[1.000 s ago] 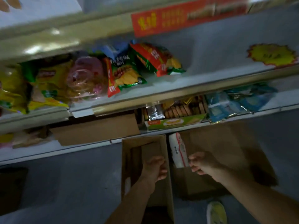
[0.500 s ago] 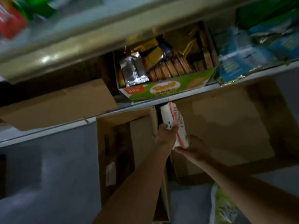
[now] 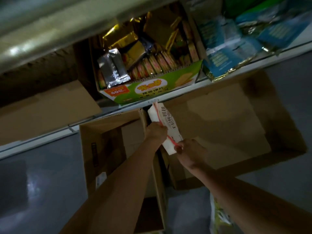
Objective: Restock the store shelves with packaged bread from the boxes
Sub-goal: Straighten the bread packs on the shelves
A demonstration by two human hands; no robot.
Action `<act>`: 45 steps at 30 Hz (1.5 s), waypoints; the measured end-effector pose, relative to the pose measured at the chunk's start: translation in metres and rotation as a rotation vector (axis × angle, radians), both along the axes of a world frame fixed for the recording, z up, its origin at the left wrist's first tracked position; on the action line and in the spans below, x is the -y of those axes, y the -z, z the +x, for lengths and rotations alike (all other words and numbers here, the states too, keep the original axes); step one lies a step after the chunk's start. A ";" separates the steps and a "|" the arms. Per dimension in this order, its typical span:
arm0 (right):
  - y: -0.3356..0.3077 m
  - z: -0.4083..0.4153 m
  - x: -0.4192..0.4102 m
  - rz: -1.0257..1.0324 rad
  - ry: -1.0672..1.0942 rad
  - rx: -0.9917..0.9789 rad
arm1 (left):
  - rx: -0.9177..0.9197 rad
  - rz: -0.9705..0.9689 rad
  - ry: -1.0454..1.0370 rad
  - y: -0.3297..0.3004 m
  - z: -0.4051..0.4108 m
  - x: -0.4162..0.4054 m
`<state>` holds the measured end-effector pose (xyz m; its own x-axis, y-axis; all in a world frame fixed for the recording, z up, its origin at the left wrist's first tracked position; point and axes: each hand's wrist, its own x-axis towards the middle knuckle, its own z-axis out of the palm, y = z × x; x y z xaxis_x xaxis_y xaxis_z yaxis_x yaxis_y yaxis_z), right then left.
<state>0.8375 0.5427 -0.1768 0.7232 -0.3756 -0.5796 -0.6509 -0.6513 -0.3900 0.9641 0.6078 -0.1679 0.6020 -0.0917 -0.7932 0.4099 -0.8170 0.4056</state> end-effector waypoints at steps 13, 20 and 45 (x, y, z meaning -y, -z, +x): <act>-0.180 -0.019 0.073 0.103 0.023 0.149 | -0.089 -0.309 -0.266 -0.212 -0.021 0.032; -0.314 0.007 0.111 0.102 0.073 0.272 | 0.010 -0.416 -0.284 -0.361 -0.006 0.053; -0.701 0.002 0.120 0.324 0.076 0.721 | 1.130 -0.107 0.675 -0.757 -0.022 -0.026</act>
